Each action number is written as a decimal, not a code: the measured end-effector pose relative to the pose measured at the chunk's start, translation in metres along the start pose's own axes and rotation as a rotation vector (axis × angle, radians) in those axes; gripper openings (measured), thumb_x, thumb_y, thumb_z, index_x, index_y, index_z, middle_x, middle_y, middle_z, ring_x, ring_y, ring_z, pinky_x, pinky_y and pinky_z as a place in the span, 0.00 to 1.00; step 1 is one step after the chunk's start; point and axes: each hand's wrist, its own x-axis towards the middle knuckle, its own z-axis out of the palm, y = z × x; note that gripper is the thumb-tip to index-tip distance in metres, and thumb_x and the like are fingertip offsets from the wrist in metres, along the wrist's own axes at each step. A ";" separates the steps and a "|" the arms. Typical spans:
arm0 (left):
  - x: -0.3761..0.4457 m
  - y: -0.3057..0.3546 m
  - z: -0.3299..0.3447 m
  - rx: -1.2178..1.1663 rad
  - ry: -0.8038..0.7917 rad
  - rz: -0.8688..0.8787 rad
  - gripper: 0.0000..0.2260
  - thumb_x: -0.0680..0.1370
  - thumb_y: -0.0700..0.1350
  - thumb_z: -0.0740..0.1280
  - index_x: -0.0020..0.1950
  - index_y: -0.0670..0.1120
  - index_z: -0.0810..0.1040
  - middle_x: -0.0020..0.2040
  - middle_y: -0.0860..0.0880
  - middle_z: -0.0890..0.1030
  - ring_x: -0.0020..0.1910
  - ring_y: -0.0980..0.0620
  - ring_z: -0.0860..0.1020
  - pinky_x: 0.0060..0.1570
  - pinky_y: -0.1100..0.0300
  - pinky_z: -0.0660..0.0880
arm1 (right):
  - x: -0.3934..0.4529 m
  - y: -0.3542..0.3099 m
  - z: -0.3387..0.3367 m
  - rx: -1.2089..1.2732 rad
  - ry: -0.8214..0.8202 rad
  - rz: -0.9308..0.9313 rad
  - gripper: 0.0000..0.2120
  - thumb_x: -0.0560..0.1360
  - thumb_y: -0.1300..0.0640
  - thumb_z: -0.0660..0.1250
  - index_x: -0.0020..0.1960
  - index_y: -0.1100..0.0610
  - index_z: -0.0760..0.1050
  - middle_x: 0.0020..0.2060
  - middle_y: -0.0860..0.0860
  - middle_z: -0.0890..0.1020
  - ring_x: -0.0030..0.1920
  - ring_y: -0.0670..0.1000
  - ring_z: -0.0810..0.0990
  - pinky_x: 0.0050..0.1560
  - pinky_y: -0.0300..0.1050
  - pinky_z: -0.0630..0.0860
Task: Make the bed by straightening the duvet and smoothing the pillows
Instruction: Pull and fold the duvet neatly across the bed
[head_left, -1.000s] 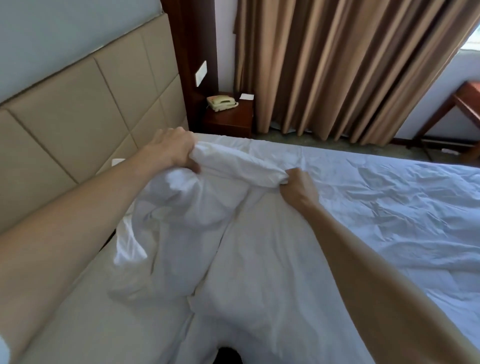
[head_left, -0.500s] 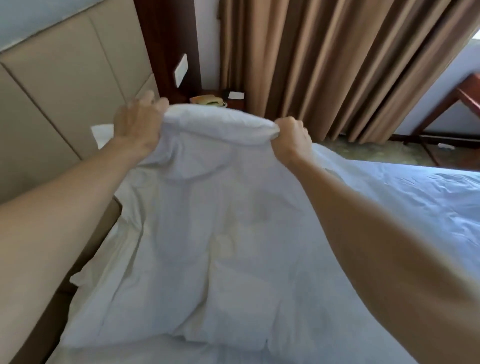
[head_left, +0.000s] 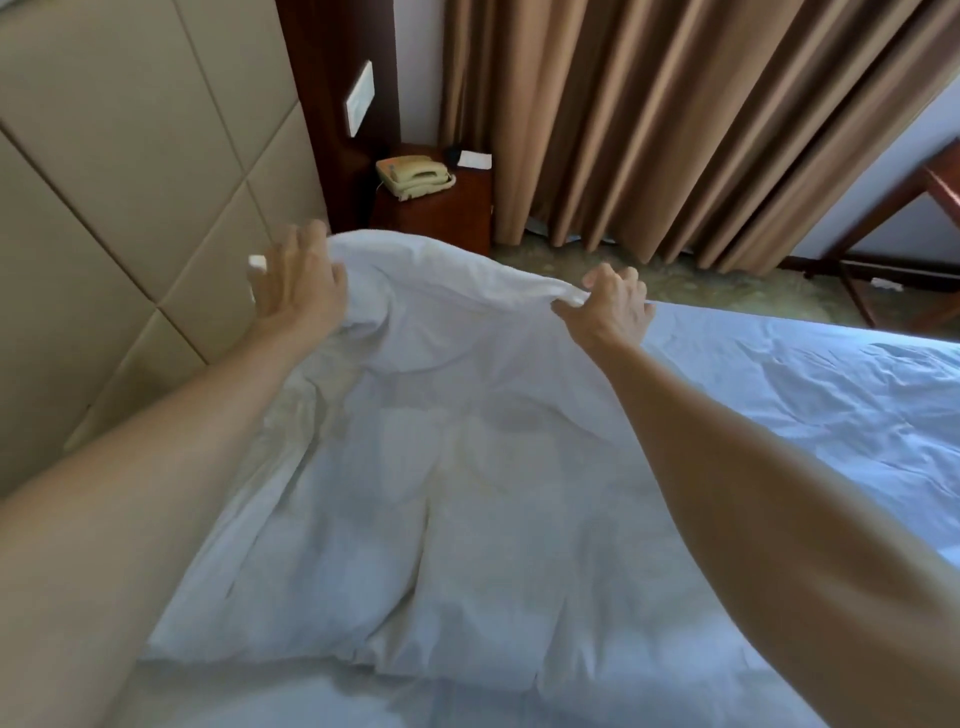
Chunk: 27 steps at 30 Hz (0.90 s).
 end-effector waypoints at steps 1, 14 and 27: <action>-0.015 -0.008 0.014 -0.024 -0.100 -0.057 0.20 0.79 0.52 0.60 0.67 0.43 0.68 0.66 0.38 0.70 0.65 0.35 0.69 0.62 0.38 0.67 | -0.006 0.004 0.008 0.015 -0.022 0.021 0.17 0.76 0.46 0.69 0.60 0.54 0.75 0.61 0.54 0.73 0.62 0.56 0.72 0.62 0.51 0.67; -0.192 -0.080 0.100 0.313 -0.787 -0.173 0.14 0.82 0.39 0.55 0.66 0.43 0.73 0.64 0.43 0.75 0.62 0.43 0.75 0.58 0.52 0.73 | -0.100 0.040 0.081 0.022 -0.642 0.037 0.10 0.72 0.60 0.62 0.47 0.63 0.79 0.44 0.58 0.82 0.45 0.57 0.81 0.43 0.44 0.76; -0.207 -0.069 0.025 0.177 -0.696 -0.489 0.25 0.81 0.51 0.60 0.75 0.43 0.61 0.70 0.39 0.69 0.66 0.37 0.71 0.62 0.44 0.70 | -0.161 0.107 -0.007 0.218 -0.690 0.013 0.10 0.76 0.57 0.62 0.47 0.60 0.81 0.38 0.55 0.86 0.42 0.53 0.86 0.41 0.45 0.80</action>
